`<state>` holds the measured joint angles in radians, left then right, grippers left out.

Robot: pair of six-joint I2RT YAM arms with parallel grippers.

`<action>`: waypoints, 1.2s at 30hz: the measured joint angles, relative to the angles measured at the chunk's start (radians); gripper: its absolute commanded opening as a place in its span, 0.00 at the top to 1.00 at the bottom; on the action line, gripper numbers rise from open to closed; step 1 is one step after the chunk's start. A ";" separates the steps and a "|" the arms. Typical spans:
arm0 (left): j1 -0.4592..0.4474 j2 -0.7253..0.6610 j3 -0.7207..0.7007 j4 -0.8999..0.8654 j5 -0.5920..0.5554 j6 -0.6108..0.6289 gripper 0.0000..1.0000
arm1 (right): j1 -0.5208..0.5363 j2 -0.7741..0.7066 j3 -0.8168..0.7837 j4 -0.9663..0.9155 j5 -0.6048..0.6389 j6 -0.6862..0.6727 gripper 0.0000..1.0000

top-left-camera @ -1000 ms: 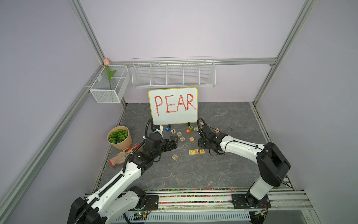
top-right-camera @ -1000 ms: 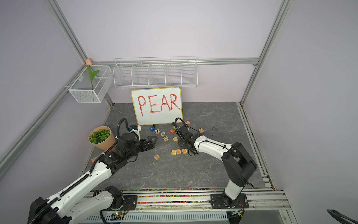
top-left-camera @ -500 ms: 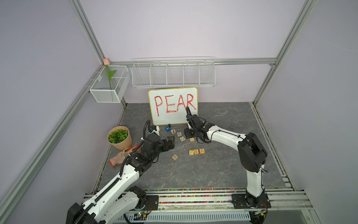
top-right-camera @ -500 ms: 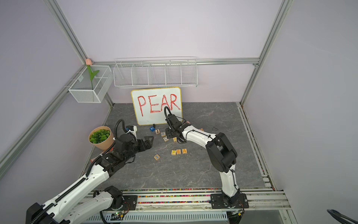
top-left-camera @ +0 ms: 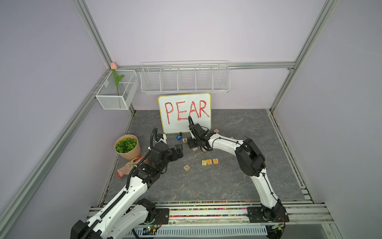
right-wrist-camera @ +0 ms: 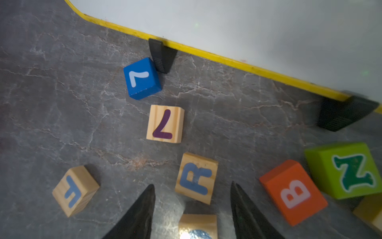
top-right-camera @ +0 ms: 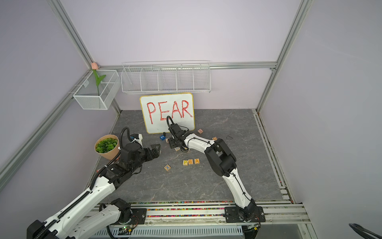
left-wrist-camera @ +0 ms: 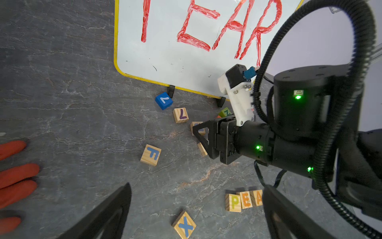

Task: Spell the uppercase word “pear” with letter blocks
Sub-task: Pick up the letter block from the center of the board.

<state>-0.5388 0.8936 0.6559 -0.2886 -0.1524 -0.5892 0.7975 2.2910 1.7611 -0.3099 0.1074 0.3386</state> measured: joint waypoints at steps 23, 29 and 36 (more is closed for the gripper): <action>0.009 -0.064 -0.022 -0.005 0.021 0.000 0.00 | 0.043 0.094 0.114 -0.085 0.199 0.055 0.71; 0.009 -0.029 -0.022 0.010 0.050 0.000 0.00 | 0.045 -0.081 -0.090 -0.044 0.204 0.057 0.70; 0.000 0.053 -0.014 0.081 0.158 0.027 0.00 | 0.039 -0.451 -0.321 0.003 0.229 0.072 0.70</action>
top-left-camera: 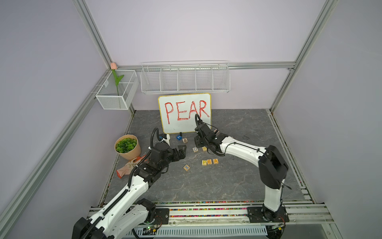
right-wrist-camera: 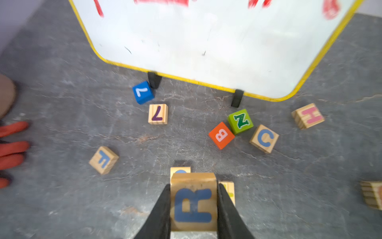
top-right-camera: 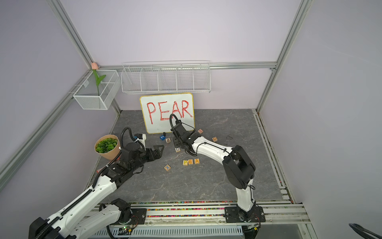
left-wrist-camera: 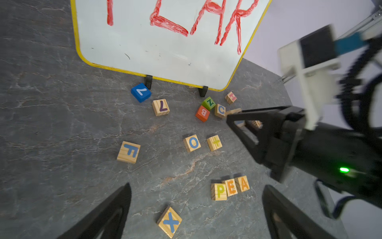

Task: Spell the uppercase word “pear” with letter blocks
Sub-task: Pick up the letter block from the center of the board, then place the letter block at the center of the board.

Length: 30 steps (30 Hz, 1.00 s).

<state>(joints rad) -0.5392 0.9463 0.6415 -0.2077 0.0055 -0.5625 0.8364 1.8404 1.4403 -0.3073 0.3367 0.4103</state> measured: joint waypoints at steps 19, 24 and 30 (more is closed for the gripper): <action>-0.175 0.258 0.118 0.158 0.183 0.049 0.01 | -0.115 -0.354 -0.604 -0.097 0.020 0.383 0.71; -0.175 0.255 0.118 0.157 0.179 0.050 0.01 | -0.124 -0.277 -0.612 -0.062 -0.025 0.430 0.71; -0.175 0.213 0.118 0.147 0.151 0.052 0.01 | -0.134 -0.202 -0.583 -0.023 -0.063 0.447 0.65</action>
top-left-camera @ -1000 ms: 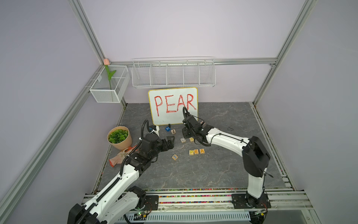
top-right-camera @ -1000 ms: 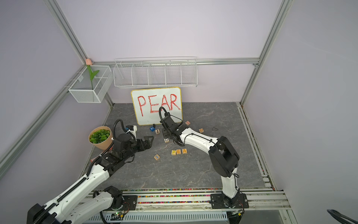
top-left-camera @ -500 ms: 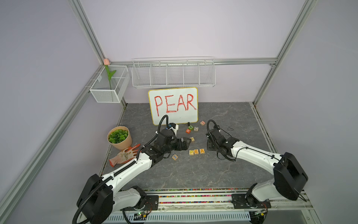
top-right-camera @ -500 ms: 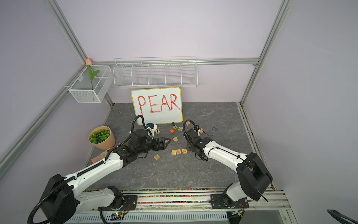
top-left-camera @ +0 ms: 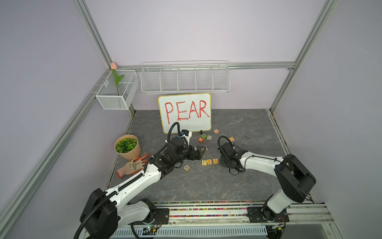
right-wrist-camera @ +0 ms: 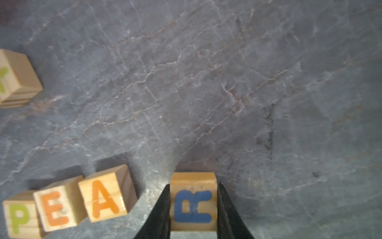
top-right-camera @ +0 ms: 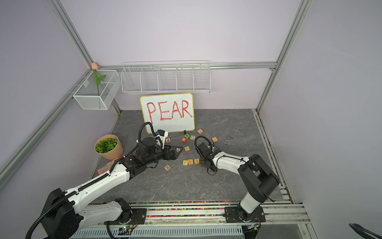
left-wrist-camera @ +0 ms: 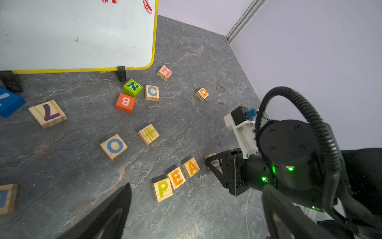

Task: Spell the uppercase word “pear” with letter blocks
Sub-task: Place the letter block at the center of the board.

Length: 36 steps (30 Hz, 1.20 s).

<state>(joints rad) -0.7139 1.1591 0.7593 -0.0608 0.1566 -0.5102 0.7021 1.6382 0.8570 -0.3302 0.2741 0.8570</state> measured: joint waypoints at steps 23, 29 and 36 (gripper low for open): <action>0.000 -0.026 0.000 -0.035 -0.055 0.000 0.01 | -0.014 -0.117 0.056 -0.028 -0.034 -0.563 0.31; 0.000 -0.026 0.000 -0.035 -0.059 0.000 0.01 | -0.047 -0.088 0.100 -0.097 -0.115 -0.815 0.30; 0.000 -0.032 0.000 -0.047 -0.077 0.000 0.01 | -0.066 -0.012 0.118 -0.140 -0.172 -0.960 0.30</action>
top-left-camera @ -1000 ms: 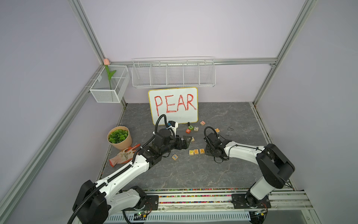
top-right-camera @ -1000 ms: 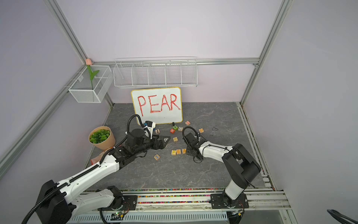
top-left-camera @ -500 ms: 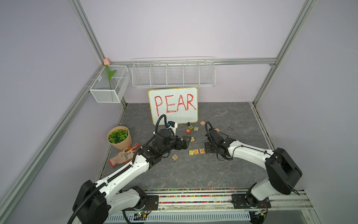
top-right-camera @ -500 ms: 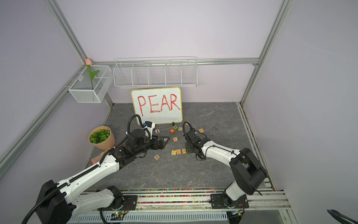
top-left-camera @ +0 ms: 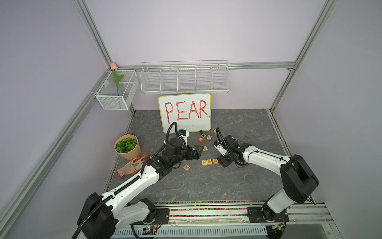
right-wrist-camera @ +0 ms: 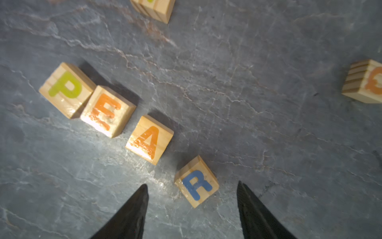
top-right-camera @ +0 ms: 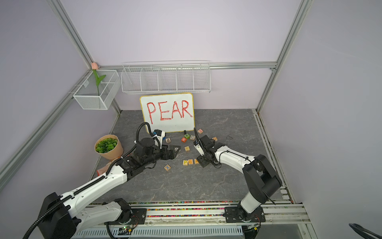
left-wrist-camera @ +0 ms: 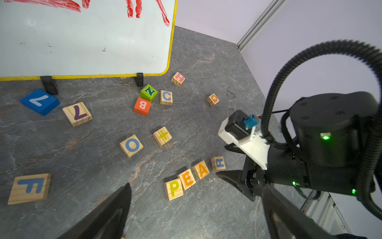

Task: Spell the uppercase word “pear” with letter blocks
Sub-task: Place the letter block at the center of the board, then adjust the letter block at the center of the board.

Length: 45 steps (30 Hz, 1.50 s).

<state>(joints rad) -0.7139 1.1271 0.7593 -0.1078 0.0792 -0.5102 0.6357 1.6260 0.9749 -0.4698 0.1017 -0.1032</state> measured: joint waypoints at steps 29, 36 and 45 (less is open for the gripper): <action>0.000 -0.002 0.000 -0.006 -0.027 0.000 0.01 | -0.005 0.087 0.015 -0.040 -0.041 0.033 0.54; 0.000 -0.001 0.000 -0.006 -0.027 0.000 0.01 | -0.005 0.087 0.043 -0.087 -0.035 0.088 0.61; 0.000 -0.002 0.000 -0.006 -0.033 0.000 0.01 | -0.003 0.094 0.056 -0.092 -0.035 0.154 0.66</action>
<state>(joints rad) -0.7139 1.1255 0.7593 -0.1143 0.0463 -0.5106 0.6331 1.7203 1.0309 -0.5613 0.0662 0.0509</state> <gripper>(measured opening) 0.992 0.349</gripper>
